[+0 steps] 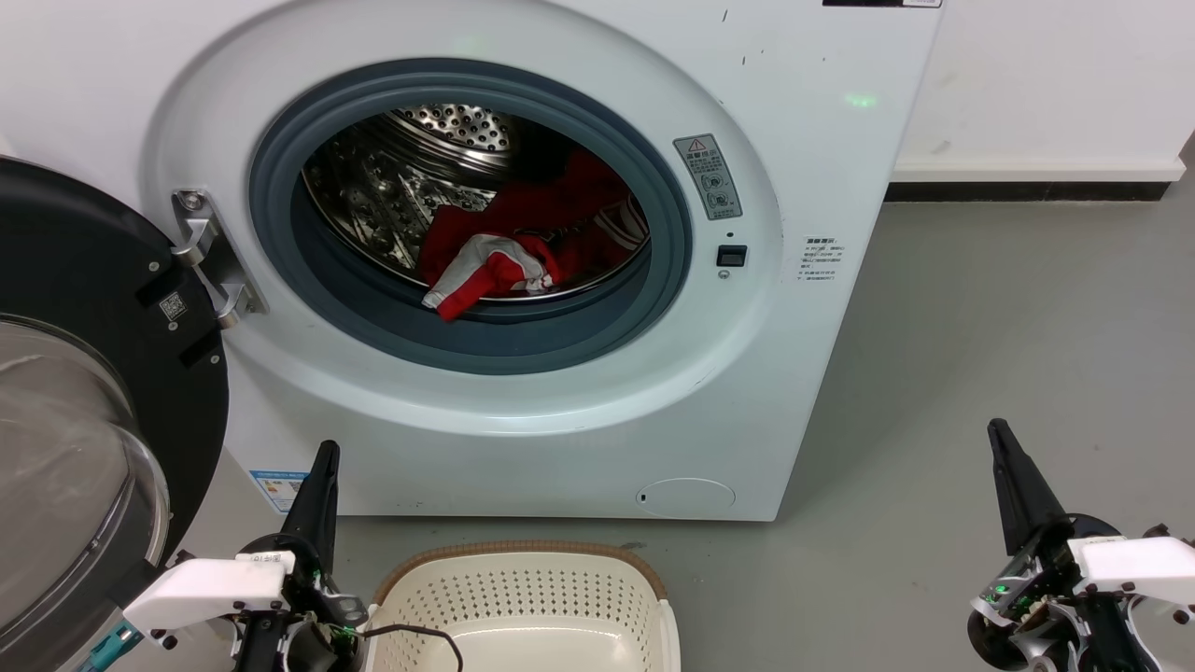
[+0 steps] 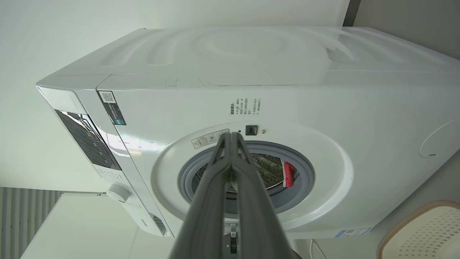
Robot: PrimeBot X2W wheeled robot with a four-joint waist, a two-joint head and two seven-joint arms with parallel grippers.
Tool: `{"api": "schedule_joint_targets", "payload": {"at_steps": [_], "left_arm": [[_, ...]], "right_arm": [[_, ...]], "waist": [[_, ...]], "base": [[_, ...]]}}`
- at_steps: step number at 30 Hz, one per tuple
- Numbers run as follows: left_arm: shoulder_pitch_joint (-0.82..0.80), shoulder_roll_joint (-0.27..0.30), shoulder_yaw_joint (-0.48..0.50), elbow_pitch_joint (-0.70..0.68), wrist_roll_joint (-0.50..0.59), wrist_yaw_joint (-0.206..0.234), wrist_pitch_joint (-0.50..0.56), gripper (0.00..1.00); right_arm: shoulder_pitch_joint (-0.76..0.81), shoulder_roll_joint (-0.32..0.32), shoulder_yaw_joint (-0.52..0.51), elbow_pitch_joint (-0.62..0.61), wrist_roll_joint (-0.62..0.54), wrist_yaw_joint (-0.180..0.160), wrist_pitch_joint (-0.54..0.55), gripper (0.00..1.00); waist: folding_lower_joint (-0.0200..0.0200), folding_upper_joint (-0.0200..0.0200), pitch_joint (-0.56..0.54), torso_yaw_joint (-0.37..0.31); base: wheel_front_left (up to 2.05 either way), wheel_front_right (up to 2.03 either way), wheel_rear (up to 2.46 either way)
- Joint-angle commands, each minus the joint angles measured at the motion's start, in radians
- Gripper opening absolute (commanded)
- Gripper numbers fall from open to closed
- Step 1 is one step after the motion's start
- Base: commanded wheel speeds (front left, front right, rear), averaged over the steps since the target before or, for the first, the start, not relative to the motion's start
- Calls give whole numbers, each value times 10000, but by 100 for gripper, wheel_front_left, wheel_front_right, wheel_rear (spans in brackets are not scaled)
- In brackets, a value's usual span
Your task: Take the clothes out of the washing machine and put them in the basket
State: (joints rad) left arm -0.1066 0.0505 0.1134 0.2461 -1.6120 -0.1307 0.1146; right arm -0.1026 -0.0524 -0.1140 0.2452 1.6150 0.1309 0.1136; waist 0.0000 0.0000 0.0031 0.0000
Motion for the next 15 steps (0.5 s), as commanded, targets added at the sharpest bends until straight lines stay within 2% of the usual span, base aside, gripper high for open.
{"api": "schedule_joint_targets", "payload": {"at_steps": [1, 15], "left_arm": [[-59, -12, 22, -4, -17, -22, 16, 0], [-59, -12, 22, -4, -17, -22, 16, 0]], "right_arm": [[-131, 38, 6, 11, -51, -4, -2, 0], [-131, 38, 6, 11, -51, -4, -2, 0]], "waist": [[0, 0, 0, 0], [0, 0, 0, 0]], "base": [[0, 0, 0], [0, 0, 0]]}}
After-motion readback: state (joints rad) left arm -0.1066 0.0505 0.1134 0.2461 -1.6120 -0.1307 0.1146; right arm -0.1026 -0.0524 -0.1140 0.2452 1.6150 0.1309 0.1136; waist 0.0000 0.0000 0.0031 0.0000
